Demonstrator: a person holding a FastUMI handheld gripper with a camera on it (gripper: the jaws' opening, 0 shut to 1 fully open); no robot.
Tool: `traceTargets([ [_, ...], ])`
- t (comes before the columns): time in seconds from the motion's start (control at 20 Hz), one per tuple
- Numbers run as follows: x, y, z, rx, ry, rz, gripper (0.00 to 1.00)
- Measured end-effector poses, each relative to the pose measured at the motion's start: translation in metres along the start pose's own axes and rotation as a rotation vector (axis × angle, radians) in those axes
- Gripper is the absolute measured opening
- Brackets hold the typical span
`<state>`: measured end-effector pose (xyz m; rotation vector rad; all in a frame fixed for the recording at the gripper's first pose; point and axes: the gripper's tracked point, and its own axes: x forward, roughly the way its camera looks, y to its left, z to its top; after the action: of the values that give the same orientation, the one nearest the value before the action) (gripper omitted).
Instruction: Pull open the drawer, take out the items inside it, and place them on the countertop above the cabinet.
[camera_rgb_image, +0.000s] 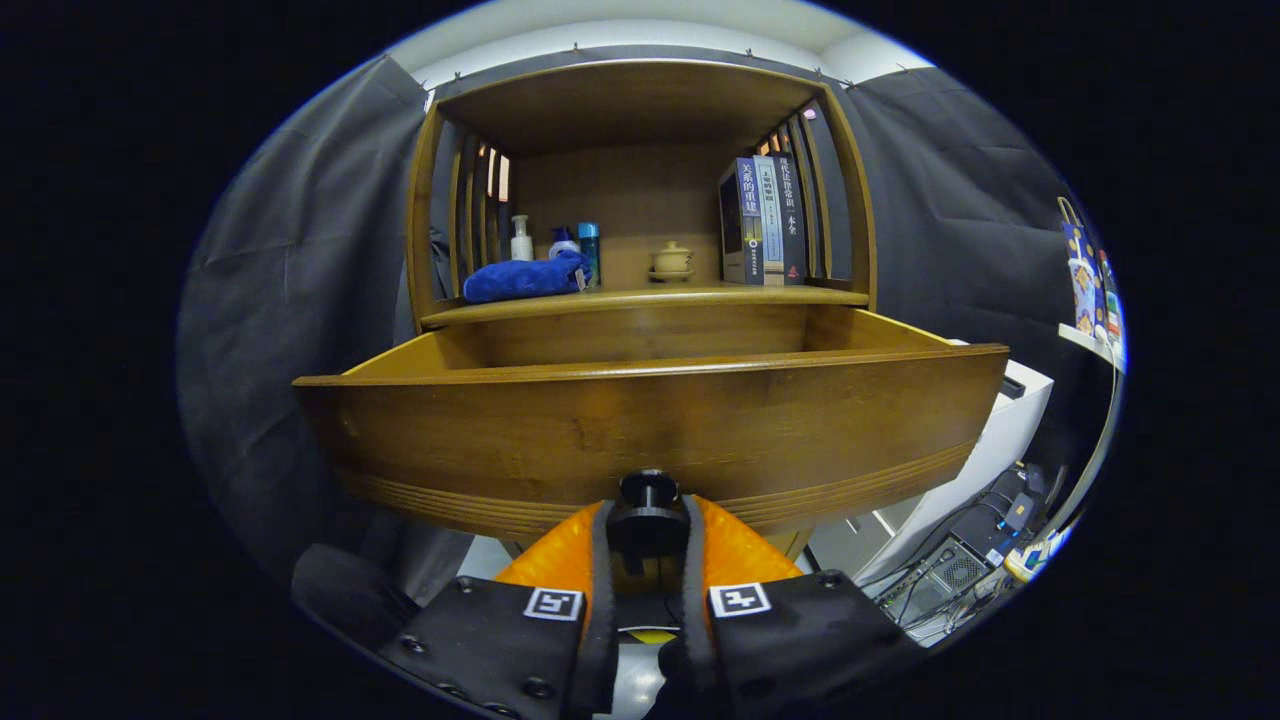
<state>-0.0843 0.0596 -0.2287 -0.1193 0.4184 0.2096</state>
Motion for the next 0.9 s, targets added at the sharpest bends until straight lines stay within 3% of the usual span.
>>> traceTargets([
  [0.25,-0.002,0.009,0.019,0.004,-0.040,0.032,0.57],
  [0.55,-0.014,0.023,0.063,0.024,-0.108,0.057,1.00],
  [0.9,-0.010,0.025,0.124,0.054,-0.171,0.068,0.99],
])
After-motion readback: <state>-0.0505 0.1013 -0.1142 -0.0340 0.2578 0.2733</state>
